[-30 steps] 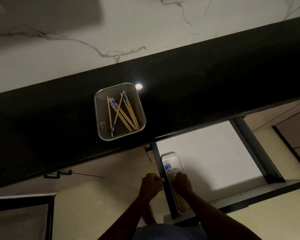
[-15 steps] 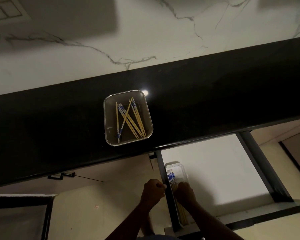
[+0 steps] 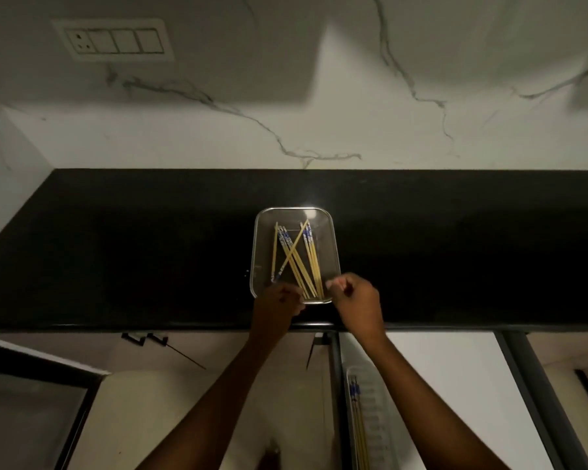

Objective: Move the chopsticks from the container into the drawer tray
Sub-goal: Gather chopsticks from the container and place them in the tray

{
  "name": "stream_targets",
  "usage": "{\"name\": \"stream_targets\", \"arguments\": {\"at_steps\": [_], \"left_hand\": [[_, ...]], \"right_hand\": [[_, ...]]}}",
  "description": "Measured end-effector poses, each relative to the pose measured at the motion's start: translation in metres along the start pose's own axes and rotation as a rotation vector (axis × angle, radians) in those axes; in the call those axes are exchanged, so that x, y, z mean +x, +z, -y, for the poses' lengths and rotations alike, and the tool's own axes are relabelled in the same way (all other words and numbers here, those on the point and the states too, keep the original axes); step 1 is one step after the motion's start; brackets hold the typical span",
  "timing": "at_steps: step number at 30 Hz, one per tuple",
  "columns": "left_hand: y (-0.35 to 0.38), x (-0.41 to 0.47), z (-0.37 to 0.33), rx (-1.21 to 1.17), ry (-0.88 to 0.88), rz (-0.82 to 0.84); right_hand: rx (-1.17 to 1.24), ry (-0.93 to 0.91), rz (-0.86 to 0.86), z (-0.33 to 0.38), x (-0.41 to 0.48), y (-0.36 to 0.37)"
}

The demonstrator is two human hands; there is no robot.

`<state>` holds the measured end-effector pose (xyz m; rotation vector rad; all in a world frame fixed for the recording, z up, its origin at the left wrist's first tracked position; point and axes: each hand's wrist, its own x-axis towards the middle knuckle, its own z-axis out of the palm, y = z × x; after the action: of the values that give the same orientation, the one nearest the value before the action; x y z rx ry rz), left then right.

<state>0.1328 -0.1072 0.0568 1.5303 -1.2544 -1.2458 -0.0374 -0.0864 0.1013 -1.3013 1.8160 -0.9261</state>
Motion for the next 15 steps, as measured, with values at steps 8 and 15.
{"name": "stream_targets", "arguments": {"at_steps": [8, 15], "left_hand": [[-0.044, 0.037, -0.007, -0.087, -0.056, -0.135], [-0.074, 0.039, 0.012, -0.018, -0.038, -0.160]], "right_hand": [[0.110, 0.259, 0.154, 0.072, 0.079, 0.080], [0.105, 0.469, 0.115, 0.067, 0.089, 0.125]]}}
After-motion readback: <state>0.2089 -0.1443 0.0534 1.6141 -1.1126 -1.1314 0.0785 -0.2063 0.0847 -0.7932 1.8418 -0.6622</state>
